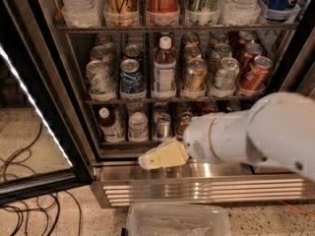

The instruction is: Pick orange can from middle shelf of fridge

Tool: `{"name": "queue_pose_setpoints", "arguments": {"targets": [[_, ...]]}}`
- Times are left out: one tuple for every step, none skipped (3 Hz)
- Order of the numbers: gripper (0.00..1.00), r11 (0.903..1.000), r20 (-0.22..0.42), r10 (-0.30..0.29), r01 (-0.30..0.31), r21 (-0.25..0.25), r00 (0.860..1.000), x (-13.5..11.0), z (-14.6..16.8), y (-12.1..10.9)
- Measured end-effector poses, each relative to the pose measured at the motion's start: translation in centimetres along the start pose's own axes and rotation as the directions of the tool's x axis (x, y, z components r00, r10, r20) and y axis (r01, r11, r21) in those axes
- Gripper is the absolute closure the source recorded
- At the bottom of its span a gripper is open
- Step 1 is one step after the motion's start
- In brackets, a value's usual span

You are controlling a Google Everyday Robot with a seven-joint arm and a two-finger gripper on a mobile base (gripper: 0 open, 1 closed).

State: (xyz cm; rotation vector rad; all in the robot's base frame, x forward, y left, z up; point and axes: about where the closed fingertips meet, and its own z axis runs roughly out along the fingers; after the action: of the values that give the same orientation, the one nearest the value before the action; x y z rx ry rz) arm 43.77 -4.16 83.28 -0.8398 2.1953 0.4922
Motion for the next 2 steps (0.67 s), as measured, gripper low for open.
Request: {"name": "queue_pose_setpoints", "arguments": {"targets": [[0.0,0.9942,0.009,0.105,-0.105,0.02,0.994,4.0,4.0,1.4],[0.0,0.977,0.053,0.186,-0.19,0.096,0.981,5.9,5.8,0.3]]}}
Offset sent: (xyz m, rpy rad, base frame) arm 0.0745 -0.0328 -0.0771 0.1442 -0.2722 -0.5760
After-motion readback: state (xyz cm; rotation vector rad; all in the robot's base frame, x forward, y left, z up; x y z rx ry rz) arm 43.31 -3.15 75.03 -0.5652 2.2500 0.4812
